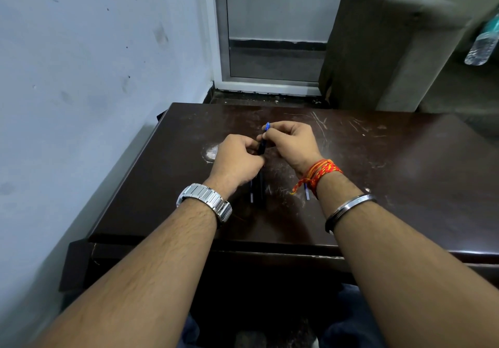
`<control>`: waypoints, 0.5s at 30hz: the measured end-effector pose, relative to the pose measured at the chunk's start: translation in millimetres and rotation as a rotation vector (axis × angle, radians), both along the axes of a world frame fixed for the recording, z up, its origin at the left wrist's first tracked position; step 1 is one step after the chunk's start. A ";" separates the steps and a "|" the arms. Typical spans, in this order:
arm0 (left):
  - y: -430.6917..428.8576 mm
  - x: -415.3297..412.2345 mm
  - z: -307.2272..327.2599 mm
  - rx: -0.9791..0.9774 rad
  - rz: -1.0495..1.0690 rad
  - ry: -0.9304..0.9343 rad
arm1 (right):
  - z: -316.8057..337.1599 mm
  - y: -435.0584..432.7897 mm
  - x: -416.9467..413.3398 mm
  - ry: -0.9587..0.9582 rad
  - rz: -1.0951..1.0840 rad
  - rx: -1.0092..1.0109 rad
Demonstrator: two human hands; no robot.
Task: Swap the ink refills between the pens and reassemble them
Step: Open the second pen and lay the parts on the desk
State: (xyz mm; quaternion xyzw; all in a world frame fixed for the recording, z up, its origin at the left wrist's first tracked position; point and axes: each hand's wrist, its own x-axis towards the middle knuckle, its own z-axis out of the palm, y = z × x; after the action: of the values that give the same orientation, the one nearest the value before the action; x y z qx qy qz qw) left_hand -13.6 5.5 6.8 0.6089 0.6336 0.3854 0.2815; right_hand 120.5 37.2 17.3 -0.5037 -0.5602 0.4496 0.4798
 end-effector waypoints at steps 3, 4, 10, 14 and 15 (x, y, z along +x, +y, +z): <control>1.5 -0.6 -0.9 0.012 0.004 0.006 | -2.2 0.3 1.3 -0.057 -0.063 0.013; 1.9 -0.6 -1.1 0.016 0.000 0.004 | -3.0 0.3 2.1 -0.065 -0.077 0.008; 3.7 0.5 -2.7 0.017 0.006 -0.014 | 0.1 -0.7 -0.7 -0.012 -0.084 -0.014; 3.6 1.1 -3.5 0.033 0.009 0.001 | -0.4 -2.6 -1.5 -0.026 -0.046 -0.007; 3.8 0.9 -3.5 0.033 0.011 0.005 | -0.7 -2.8 -0.9 -0.037 -0.052 0.003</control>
State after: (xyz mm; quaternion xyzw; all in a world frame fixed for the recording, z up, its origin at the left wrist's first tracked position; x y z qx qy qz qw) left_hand -12.7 9.3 3.3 0.6112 0.6311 0.3957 0.2676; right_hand 119.6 34.4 16.6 -0.5255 -0.5563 0.4268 0.4819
